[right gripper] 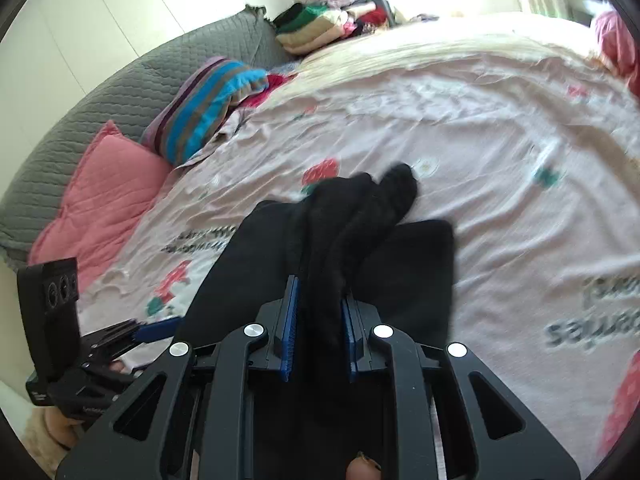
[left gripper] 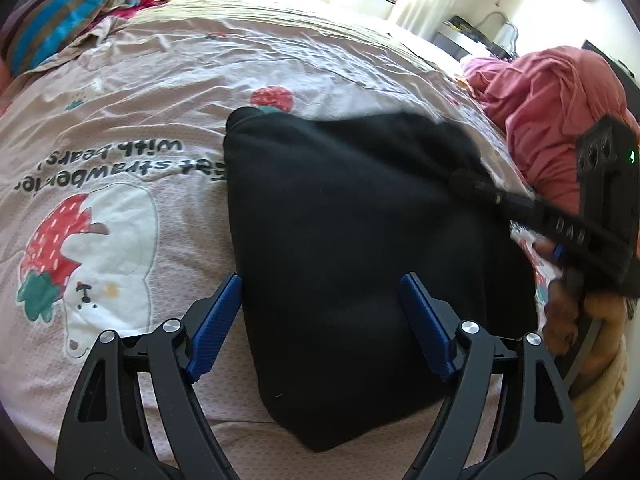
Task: Fold small clothes
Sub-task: 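Press the folded edge down with the right gripper, then open it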
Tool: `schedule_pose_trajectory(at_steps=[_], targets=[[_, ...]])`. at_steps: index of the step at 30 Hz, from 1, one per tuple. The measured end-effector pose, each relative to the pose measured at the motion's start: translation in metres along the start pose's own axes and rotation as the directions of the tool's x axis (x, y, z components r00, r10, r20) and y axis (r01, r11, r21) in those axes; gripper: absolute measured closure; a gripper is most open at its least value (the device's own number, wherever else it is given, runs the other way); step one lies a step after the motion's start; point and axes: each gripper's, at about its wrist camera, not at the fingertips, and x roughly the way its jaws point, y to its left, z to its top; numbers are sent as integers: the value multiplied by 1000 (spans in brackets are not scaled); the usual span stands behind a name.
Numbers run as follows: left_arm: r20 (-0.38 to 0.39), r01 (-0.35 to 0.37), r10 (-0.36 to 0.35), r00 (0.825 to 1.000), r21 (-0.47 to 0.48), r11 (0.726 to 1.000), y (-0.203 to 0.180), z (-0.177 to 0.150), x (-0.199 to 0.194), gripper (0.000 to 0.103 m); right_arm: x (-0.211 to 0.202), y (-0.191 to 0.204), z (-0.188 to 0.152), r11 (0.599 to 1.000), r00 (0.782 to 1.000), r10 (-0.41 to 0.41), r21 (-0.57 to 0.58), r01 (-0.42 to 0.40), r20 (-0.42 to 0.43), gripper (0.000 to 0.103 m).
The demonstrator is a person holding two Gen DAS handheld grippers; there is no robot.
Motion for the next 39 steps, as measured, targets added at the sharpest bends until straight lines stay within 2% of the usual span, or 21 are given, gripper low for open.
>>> schedule_pose_trajectory(at_steps=[2,4,7,20,26,32,37,38,39], targets=[[-23,7,-7,1000,-9,1000,-2,-3,6,29,13,-13,-4,999,998,-50,18,51,-49,85],[-26,4,-4,1000,-7,1000,-4,-5,9,29,28,-26,-14,997,994,-57,53,62,-92,85],[-28,1,-1,1000,-4,1000,-5,-11,11,29,27,-36,-24,995,997,-37,87,43,-68,84],[-20,-19,19,1000,7,1000,-6,-13,3,29,-4,-27,-44,989,999,14,145,-7,-51,50],[-12,-19,19,1000,15,1000,-7,-14,-3,29,-25,-31,-65,978,995,94,190,-84,-45,39],[5,3,-3,1000,-2,1000,-5,-18,-14,29,-35,-33,-78,966,987,153,218,-139,-50,39],[42,-2,3,999,-9,1000,-4,-24,-27,29,-40,-28,-80,967,986,163,205,-150,-45,39],[51,3,-3,999,-14,1000,-4,-26,-31,35,-40,-27,-80,968,986,161,202,-149,-46,39],[54,8,-7,999,-19,1000,-3,-27,-33,47,-39,-26,-81,969,986,158,201,-145,-47,39]])
